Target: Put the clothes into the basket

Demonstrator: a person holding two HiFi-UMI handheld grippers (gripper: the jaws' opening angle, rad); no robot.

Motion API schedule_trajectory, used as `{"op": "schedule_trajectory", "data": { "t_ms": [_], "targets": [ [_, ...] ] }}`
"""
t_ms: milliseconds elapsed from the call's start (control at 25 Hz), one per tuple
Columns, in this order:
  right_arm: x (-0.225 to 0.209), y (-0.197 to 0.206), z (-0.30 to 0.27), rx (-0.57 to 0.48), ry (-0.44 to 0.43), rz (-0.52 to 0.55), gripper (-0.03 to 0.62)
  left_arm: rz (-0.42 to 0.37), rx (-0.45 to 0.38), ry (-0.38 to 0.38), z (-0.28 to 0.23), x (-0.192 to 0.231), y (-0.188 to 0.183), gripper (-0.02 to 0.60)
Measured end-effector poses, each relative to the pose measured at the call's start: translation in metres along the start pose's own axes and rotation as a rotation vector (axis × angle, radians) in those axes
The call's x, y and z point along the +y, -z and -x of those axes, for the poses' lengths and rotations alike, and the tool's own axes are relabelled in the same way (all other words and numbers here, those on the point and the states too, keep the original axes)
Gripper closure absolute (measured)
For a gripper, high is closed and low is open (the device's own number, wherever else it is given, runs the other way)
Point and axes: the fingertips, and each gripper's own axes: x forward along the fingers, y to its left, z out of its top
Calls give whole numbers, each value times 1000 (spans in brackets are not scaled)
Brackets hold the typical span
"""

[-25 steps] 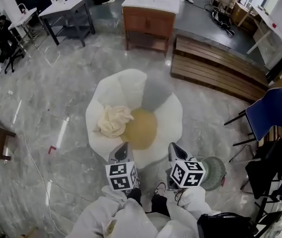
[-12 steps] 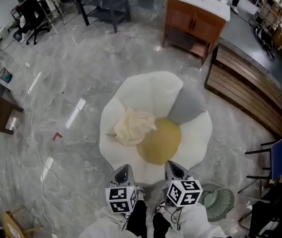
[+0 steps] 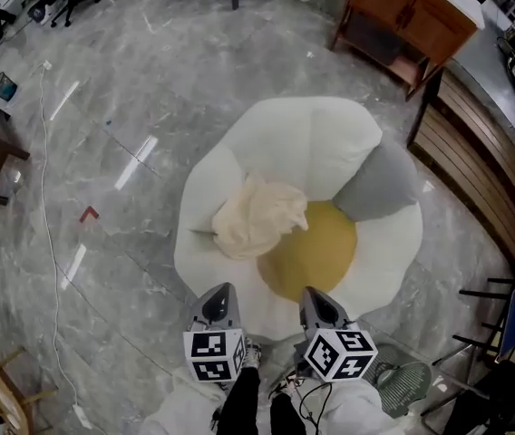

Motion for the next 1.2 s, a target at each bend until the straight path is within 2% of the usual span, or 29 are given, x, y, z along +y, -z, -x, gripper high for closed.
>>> {"op": "schedule_trajectory", "data": {
  "t_ms": [240, 600, 640, 720, 880, 1200],
  "targets": [
    [5, 25, -71, 27, -67, 1, 571, 15, 8, -15, -47, 34, 23, 583],
    [55, 45, -158, 52, -192, 131, 566, 104, 41, -77, -75, 96, 56, 583],
    [60, 46, -165, 56, -197, 137, 554, 113, 43, -78, -75, 100, 58, 583],
    [67, 48, -178, 65, -203, 144, 468, 140, 44, -78, -75, 106, 61, 583],
    [76, 55, -199, 85, -206, 162, 450, 179, 33, -88, -76, 118, 62, 583],
    [93, 70, -233, 106, -213, 200, 419, 184, 13, -112, -80, 146, 67, 583]
  ]
}}
